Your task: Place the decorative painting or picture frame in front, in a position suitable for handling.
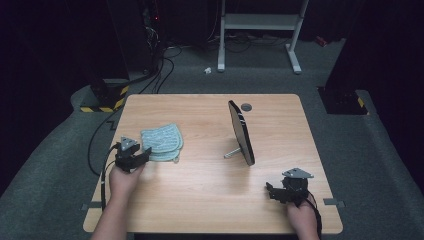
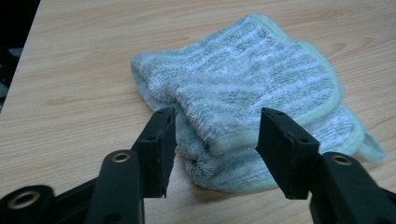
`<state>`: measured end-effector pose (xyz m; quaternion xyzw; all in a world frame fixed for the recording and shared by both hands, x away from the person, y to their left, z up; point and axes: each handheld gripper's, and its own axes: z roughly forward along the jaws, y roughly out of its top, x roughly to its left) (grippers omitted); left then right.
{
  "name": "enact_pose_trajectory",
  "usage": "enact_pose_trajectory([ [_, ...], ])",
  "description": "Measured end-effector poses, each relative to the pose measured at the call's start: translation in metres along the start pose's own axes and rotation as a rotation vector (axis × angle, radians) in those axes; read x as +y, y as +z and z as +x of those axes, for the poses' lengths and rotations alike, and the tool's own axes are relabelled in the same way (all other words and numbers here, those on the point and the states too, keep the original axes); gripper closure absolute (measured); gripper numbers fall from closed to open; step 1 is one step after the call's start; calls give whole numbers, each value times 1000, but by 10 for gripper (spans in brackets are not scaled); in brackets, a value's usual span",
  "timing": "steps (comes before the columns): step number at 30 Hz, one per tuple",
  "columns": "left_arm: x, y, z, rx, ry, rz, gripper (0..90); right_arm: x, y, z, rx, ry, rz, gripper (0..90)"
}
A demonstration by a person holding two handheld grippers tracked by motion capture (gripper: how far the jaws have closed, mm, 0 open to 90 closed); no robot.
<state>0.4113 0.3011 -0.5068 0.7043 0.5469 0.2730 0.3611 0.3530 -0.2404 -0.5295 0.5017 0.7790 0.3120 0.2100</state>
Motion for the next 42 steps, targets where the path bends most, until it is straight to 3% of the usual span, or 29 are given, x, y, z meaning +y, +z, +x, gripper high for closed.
enact_pose_trajectory([
  [8, -6, 12, 1, -13, -17, 36, 607, 0, 0, 0, -1, 0, 0, 86],
  [17, -13, 17, -2, -31, -14, 60, 679, 0, 0, 0, -1, 0, 0, 86],
  [19, -15, 18, -7, -28, 14, 60, 739, 0, 0, 0, -1, -1, 0, 86],
  [23, -13, 15, -15, -46, 19, 33, 822, 0, 0, 0, -1, 0, 0, 86],
  [32, -10, -12, -44, -120, 38, -47, 830, 0, 0, 0, 0, -1, 0, 86],
  [40, -22, -23, -78, -189, 79, -36, 824, 0, 0, 0, 2, -4, 0, 86],
  [42, -25, -24, -83, -206, 63, -38, 823, 0, 0, 0, 2, -4, 0, 86],
])
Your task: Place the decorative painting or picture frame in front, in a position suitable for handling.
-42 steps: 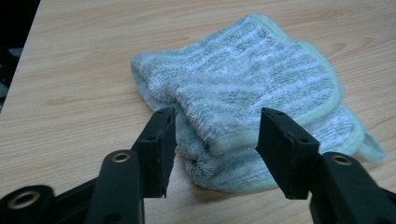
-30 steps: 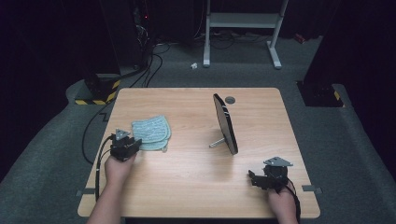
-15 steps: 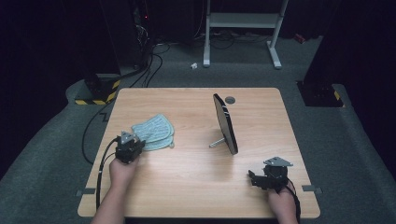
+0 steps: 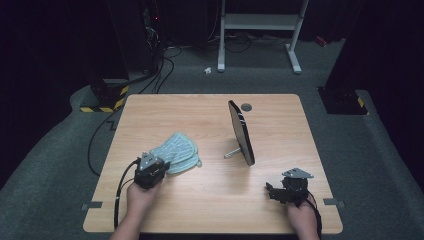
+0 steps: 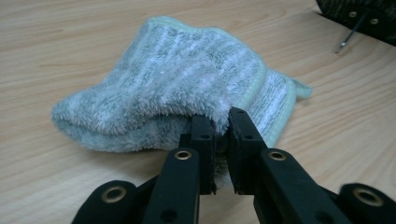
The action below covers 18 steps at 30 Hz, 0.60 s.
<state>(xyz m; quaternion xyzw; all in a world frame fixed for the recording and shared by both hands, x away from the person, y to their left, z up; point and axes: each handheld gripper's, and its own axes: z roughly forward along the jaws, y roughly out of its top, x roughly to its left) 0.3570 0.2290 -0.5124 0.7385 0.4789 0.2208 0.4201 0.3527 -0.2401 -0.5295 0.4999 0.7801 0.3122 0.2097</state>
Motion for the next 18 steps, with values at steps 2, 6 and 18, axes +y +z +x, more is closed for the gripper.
enact_pose_trajectory([
  [2, -2, 1, -6, 1, 16, 5, 821, 0, 0, 0, 1, -1, 0, 86],
  [6, -4, 1, -15, -9, 31, 15, 815, 0, 0, 0, 3, -3, -1, 86],
  [18, -12, 2, -43, -85, 95, 47, 665, 0, 0, 0, 9, -8, 0, 86],
])
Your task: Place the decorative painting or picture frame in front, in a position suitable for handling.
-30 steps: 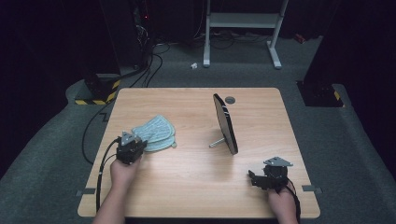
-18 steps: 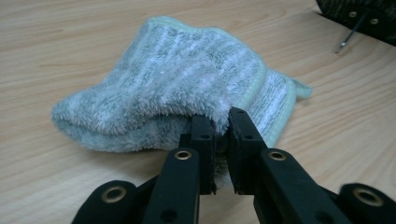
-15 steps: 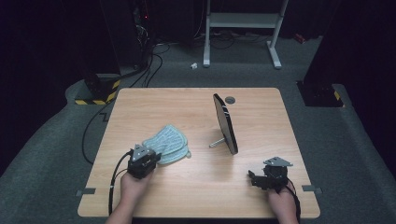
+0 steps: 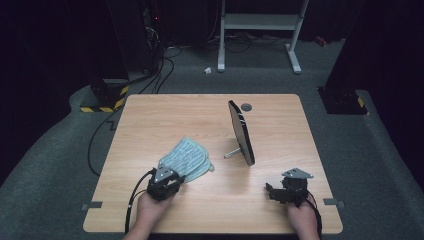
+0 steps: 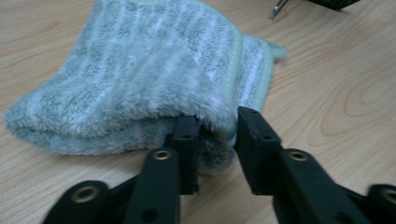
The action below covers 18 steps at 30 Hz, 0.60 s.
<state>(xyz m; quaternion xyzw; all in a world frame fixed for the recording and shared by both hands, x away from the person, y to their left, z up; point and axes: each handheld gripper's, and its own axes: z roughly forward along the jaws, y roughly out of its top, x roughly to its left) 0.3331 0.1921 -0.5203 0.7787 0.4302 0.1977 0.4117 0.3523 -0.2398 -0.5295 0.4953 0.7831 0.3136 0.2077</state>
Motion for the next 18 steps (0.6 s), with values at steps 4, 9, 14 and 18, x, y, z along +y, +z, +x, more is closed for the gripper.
enact_pose_trajectory([
  [4, 0, -11, -2, -9, 6, -19, 633, 0, 0, 0, 0, -1, 0, 86],
  [9, -1, -23, -2, -5, 1, -42, 631, 0, 0, 0, 0, -1, 0, 86],
  [14, 0, -31, 1, 10, 2, -65, 613, 0, 0, 0, 0, -1, 0, 86],
  [18, 9, -32, 12, 35, -6, -96, 541, 0, 0, 0, 0, 0, 1, 86],
])
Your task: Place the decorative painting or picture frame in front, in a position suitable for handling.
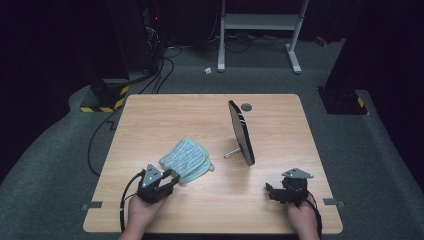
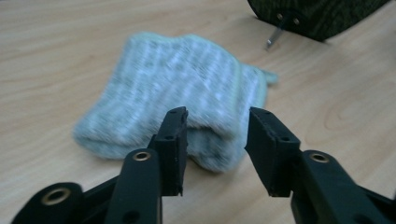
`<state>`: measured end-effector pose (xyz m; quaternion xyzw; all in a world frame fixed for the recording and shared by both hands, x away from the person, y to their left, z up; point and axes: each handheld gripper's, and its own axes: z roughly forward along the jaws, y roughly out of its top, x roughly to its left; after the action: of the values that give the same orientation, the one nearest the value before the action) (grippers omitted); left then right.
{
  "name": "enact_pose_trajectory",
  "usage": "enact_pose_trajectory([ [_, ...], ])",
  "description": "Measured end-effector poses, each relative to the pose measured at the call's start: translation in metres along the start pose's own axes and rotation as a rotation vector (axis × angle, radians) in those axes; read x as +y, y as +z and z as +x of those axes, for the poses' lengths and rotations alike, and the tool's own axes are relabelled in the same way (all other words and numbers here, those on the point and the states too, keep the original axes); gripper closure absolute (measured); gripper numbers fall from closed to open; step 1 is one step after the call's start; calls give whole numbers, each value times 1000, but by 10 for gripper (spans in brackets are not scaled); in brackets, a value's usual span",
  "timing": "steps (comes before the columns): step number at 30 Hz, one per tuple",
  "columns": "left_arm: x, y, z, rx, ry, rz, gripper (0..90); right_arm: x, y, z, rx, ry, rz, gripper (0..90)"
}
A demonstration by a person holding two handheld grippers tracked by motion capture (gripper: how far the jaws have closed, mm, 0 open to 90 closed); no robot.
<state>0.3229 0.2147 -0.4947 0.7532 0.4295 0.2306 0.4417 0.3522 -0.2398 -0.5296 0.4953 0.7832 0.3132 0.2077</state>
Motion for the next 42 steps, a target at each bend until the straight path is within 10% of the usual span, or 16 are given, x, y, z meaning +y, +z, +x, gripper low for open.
enact_pose_trajectory([
  [12, 35, 51, 28, -34, -37, 131, 279, 0, 0, 0, 0, -1, 1, 86],
  [20, 27, 88, 23, -34, 7, 301, 304, 0, 0, 0, 0, -1, 0, 86],
  [22, 23, 88, 19, -17, 31, 279, 396, 0, 0, 0, 0, -1, 1, 86],
  [28, 16, 80, 10, -11, 70, 219, 695, 0, 0, 0, 0, -1, 0, 86],
  [42, -26, -15, 33, 145, -71, 159, 710, 0, 0, 0, 2, -3, 1, 86],
])
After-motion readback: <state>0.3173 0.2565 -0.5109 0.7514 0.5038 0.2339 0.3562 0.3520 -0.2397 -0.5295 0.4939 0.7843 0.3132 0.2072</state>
